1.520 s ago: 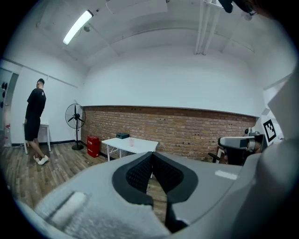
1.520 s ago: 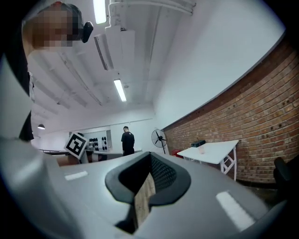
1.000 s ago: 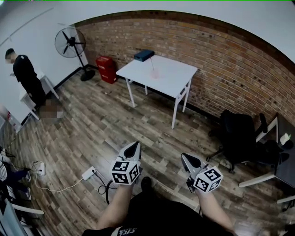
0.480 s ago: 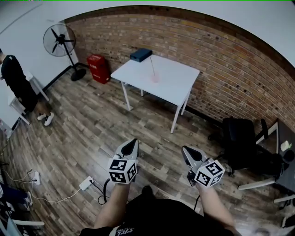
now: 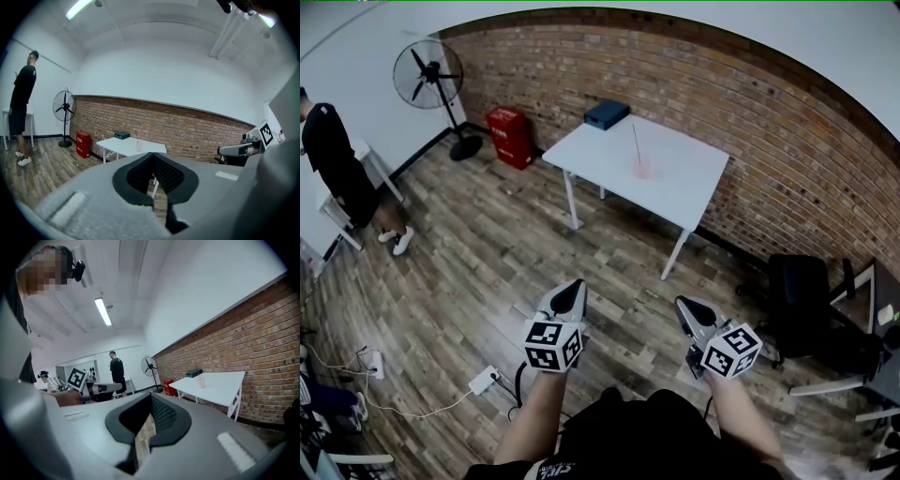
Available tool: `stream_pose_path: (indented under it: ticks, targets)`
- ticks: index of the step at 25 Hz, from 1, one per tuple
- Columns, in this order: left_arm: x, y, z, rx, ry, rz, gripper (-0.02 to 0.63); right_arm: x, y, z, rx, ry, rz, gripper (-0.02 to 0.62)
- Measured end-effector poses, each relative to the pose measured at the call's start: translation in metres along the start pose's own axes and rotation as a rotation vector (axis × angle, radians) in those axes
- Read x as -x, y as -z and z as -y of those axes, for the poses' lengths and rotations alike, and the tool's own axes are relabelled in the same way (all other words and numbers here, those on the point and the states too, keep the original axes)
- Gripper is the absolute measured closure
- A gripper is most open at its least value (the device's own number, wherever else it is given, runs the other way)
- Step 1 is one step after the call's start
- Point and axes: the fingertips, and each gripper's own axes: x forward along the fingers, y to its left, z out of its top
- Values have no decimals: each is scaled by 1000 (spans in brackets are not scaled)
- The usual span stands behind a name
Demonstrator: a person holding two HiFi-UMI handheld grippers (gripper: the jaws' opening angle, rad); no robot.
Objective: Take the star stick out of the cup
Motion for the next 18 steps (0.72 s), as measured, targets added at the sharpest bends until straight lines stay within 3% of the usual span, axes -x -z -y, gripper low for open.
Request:
stream_pose_path:
  ticks: [7,18]
  targets:
    - [-21,10,-29,40,-24,-22,600,-36,1,8,-5,-30,-26,595]
    - [-115,-15,-75,18,-84,-68,600,-123,-11,99,-87,-63,-19,595]
